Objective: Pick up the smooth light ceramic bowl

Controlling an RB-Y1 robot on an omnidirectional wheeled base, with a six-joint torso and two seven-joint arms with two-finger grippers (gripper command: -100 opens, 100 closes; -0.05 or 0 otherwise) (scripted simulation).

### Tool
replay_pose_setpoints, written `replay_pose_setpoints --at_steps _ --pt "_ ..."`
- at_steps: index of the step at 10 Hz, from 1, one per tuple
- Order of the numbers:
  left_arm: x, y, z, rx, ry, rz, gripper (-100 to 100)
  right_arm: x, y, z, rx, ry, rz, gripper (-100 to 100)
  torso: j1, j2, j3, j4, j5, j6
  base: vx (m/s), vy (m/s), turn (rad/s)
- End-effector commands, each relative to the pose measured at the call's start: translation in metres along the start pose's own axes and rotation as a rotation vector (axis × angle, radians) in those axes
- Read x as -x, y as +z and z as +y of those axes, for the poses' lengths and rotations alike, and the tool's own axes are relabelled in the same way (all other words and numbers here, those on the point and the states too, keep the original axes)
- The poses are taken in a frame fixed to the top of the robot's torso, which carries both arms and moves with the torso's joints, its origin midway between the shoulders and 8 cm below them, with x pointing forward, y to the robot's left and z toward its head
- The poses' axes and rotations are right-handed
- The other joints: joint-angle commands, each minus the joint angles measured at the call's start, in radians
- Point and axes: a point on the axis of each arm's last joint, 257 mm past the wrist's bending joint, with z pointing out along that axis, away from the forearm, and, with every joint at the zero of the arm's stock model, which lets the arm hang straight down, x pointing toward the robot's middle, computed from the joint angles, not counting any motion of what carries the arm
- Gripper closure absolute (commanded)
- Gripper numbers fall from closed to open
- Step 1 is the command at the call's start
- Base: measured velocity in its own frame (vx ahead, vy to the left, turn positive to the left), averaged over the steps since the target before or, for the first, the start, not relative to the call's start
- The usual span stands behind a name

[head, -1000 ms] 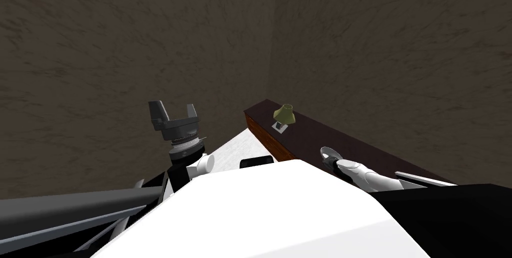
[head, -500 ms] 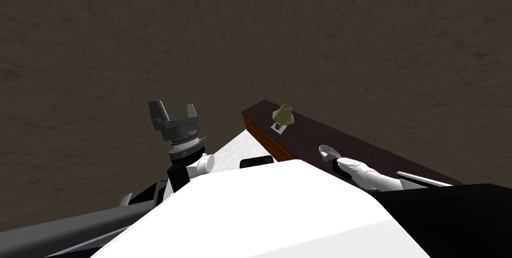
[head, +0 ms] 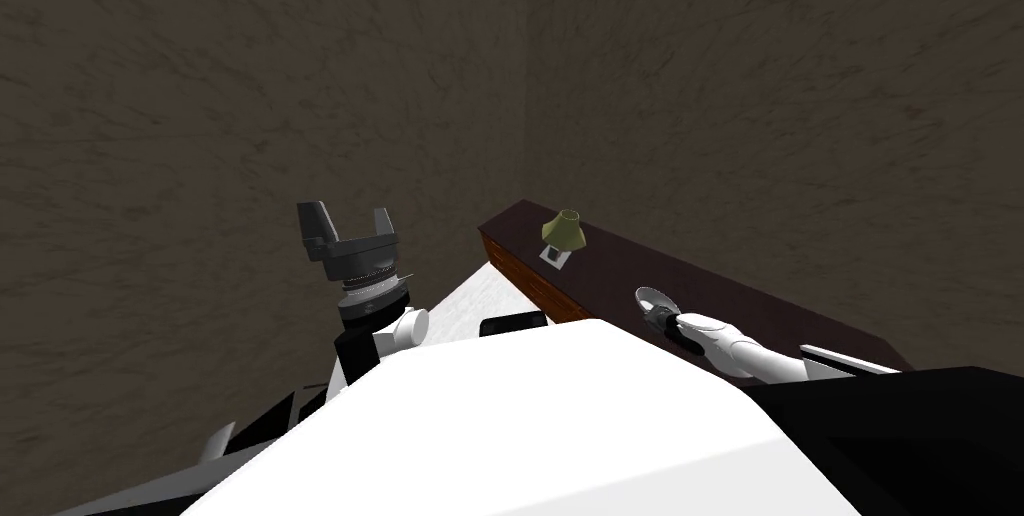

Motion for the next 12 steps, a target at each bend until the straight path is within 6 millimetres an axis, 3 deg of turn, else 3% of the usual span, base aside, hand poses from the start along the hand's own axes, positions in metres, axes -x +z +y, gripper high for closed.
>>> replay_pose_setpoints --at_steps 1,11,12 --pt "0.000 0.000 0.000 0.000 0.000 0.000 0 0.006 0.000 -0.005 0.002 -0.003 -0.020 100 0.000 0.000 0.000 0.000 0.000 0.000 0.070 0.035 -0.145" --pt "0.000 0.000 0.000 0.000 0.000 0.000 0 0.017 -0.002 -0.017 -0.002 -0.103 -0.070 100 0.000 0.002 0.001 0.001 0.000 0.001 0.043 0.024 -0.102" --pt "0.000 0.000 0.000 0.000 0.000 0.000 0 0.017 -0.002 -0.016 -0.002 -0.108 -0.070 0 -0.001 0.003 0.002 0.001 0.000 0.000 0.000 0.000 0.000"
